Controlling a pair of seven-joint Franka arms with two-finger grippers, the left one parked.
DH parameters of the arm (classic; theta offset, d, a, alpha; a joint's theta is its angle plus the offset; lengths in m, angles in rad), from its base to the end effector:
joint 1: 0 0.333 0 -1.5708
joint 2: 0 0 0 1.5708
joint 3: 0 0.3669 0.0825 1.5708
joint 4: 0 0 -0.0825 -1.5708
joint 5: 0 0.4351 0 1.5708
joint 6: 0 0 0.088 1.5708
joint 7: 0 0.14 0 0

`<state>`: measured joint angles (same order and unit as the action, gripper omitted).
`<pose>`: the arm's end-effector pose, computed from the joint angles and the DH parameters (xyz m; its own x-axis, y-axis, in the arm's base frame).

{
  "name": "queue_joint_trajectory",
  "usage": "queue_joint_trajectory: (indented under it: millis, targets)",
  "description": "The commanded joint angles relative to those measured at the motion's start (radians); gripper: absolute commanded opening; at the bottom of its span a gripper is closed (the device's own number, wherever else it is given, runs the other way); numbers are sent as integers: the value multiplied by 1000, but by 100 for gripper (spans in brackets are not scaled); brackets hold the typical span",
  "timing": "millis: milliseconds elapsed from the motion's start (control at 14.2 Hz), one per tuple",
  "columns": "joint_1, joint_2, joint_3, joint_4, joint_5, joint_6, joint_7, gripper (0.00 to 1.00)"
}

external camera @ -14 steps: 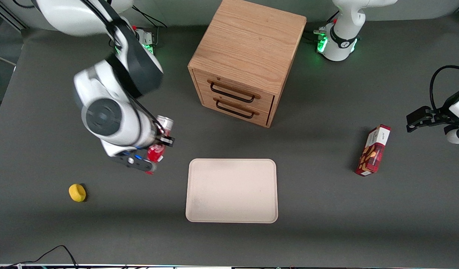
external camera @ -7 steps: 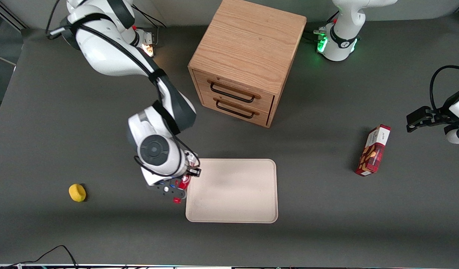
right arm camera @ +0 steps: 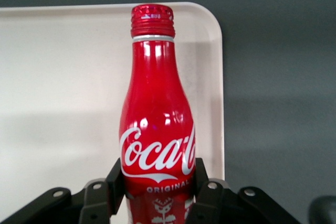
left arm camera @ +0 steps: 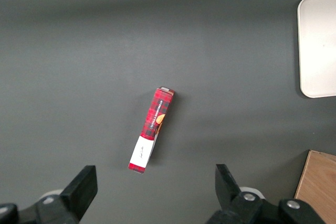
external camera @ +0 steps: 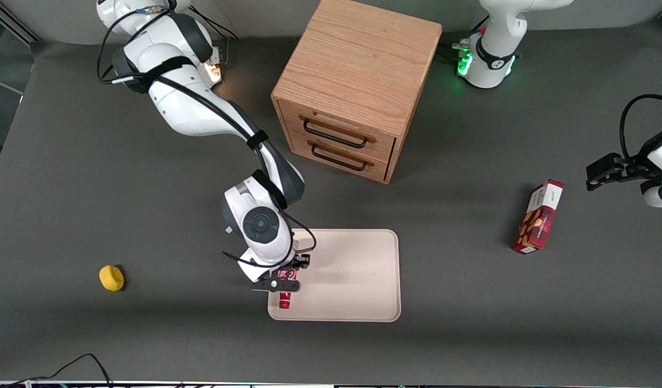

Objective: Place coke bottle on tray
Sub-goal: 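Lower the bottle onto the tray corner and open the right gripper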

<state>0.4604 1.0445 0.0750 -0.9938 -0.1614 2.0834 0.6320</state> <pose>0.7739 0.4171 0.1891 0.9948 -0.0577 0.0837 -0.0610 -0.9975 0.0370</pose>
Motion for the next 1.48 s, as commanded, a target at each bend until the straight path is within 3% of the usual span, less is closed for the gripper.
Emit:
queue_joint_trajectory:
  millis: [0,634,704,775,845,1408]
  targets:
    - [-2,37,-3,47,-12,7,-44,0]
    - [-17,52,-3,41,-6,27,-35,0]
    - [-19,52,-3,41,-6,29,-34,8]
    - [-19,52,-3,41,-6,29,-32,44]
    - [-14,52,-4,37,-7,29,-29,99]
    - [-17,51,-4,32,-6,29,-29,100]
